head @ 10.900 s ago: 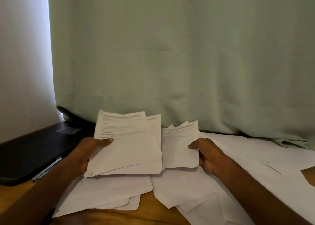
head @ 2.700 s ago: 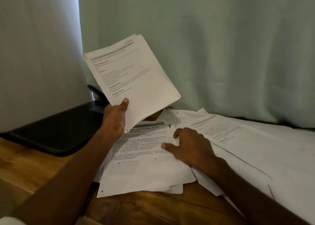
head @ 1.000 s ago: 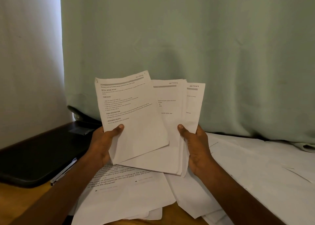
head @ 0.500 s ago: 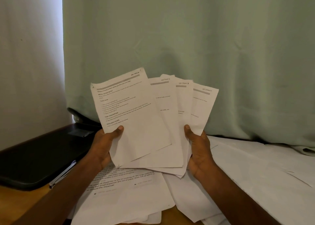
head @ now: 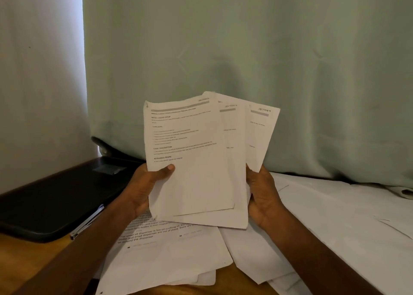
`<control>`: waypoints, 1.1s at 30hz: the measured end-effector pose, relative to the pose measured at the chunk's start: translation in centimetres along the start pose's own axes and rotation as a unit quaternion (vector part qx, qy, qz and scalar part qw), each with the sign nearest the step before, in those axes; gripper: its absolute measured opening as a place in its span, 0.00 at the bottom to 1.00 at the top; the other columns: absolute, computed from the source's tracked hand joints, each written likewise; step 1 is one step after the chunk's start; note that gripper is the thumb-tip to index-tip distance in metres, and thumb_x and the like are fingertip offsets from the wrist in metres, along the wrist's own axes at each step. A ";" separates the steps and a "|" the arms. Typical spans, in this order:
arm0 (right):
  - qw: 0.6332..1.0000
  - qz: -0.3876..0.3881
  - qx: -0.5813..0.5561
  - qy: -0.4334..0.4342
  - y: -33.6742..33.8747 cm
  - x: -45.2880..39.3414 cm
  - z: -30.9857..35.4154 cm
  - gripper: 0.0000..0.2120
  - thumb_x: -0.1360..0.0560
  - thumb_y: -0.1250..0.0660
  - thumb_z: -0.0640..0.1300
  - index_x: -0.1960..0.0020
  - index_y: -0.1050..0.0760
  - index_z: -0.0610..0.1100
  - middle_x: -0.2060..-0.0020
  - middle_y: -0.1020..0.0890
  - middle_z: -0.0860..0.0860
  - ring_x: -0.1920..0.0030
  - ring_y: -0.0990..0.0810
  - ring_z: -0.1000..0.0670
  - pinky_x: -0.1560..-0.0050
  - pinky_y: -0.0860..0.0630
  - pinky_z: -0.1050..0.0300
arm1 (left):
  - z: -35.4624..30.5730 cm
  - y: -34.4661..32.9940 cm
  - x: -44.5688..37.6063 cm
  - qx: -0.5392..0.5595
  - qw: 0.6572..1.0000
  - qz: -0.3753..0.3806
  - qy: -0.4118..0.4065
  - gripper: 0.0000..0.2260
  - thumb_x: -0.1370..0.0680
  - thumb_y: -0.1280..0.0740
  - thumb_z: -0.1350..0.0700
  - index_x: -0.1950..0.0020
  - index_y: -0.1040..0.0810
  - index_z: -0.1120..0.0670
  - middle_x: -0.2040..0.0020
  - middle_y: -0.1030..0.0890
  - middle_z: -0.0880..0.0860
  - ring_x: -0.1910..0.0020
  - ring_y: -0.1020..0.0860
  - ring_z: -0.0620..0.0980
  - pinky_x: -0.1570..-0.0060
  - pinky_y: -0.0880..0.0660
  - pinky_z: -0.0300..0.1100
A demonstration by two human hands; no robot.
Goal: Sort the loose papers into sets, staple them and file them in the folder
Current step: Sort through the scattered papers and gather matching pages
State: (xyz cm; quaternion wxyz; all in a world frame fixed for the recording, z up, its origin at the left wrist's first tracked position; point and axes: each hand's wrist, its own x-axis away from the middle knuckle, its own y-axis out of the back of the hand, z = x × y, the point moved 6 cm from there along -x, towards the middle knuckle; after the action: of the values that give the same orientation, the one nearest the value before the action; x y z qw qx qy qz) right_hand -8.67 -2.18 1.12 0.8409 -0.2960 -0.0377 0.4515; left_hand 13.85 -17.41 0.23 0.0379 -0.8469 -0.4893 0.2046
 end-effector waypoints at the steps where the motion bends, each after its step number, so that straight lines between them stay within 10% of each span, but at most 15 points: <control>1: 1.000 0.003 0.004 0.002 -0.1 0.1 0.1 0.16 0.21 0.29 0.46 0.34 0.20 0.47 0.41 0.15 0.44 0.37 0.19 0.39 0.36 0.22 0.37 | -0.1 -0.1 0.1 -0.014 1.000 0.003 -0.001 0.21 0.27 0.23 0.57 0.34 0.18 0.54 0.39 0.15 0.55 0.41 0.16 0.56 0.47 0.17 0.49; 4: 0.999 0.046 0.021 0.019 -0.6 0.0 0.4 0.16 0.19 0.32 0.45 0.32 0.21 0.47 0.40 0.15 0.45 0.41 0.16 0.43 0.41 0.19 0.44 | -0.2 0.4 0.1 -0.041 0.999 -0.025 -0.004 0.20 0.27 0.23 0.59 0.35 0.18 0.56 0.40 0.15 0.55 0.41 0.16 0.55 0.41 0.20 0.52; 8: 0.974 0.004 0.224 0.012 -0.4 0.2 -0.8 0.08 0.19 0.33 0.43 0.40 0.20 0.48 0.48 0.13 0.45 0.58 0.15 0.52 0.63 0.20 0.58 | -1.0 4.1 -0.6 -0.024 0.984 -0.171 -0.034 0.09 0.24 0.25 0.63 0.46 0.17 0.52 0.53 0.12 0.49 0.55 0.13 0.48 0.57 0.16 0.45; 11: 0.873 0.037 0.476 0.096 -1.5 1.1 -1.5 0.09 0.20 0.30 0.46 0.40 0.21 0.50 0.54 0.14 0.51 0.58 0.15 0.53 0.57 0.22 0.56 | -1.3 6.9 -0.5 0.012 0.960 -0.276 -0.041 0.09 0.23 0.25 0.63 0.51 0.20 0.49 0.55 0.14 0.47 0.61 0.15 0.45 0.64 0.19 0.42; 15: 0.724 0.092 0.664 0.163 -3.6 2.6 -2.7 0.12 0.24 0.30 0.63 0.51 0.19 0.55 0.59 0.17 0.60 0.60 0.20 0.57 0.56 0.25 0.56 | -1.6 9.6 -0.1 0.024 0.923 -0.380 -0.062 0.11 0.23 0.25 0.61 0.43 0.21 0.52 0.50 0.17 0.47 0.51 0.17 0.48 0.50 0.19 0.49; 21: 0.621 0.110 0.771 0.084 -3.6 2.8 -5.3 0.37 0.37 0.37 0.82 0.42 0.25 0.56 0.52 0.20 0.56 0.54 0.24 0.53 0.57 0.31 0.55 | -1.5 10.4 0.1 0.030 0.905 -0.417 -0.074 0.12 0.22 0.26 0.61 0.41 0.22 0.51 0.51 0.18 0.46 0.48 0.17 0.50 0.43 0.19 0.52; 26: 0.706 0.100 0.699 0.042 -2.7 1.9 -5.6 0.35 0.33 0.22 0.66 0.33 0.27 0.53 0.38 0.20 0.52 0.41 0.21 0.48 0.50 0.30 0.54 | -1.6 10.5 0.0 0.025 0.905 -0.419 -0.072 0.11 0.22 0.26 0.60 0.44 0.23 0.49 0.52 0.19 0.45 0.49 0.18 0.50 0.42 0.19 0.54; 33: 0.818 -0.006 0.574 0.044 -0.1 0.4 -3.0 0.07 0.23 0.27 0.48 0.46 0.18 0.48 0.48 0.15 0.51 0.49 0.17 0.48 0.44 0.21 0.48 | -1.6 10.4 -0.1 0.013 0.912 -0.405 -0.071 0.10 0.21 0.27 0.61 0.43 0.22 0.49 0.50 0.19 0.46 0.47 0.19 0.50 0.41 0.20 0.56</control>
State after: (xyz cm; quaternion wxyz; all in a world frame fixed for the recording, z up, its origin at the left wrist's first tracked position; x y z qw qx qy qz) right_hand -7.42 -3.31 -1.40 0.8620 0.2212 0.2632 0.3724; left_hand 22.91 -22.65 -1.01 0.0939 -0.5589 -0.7887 0.2381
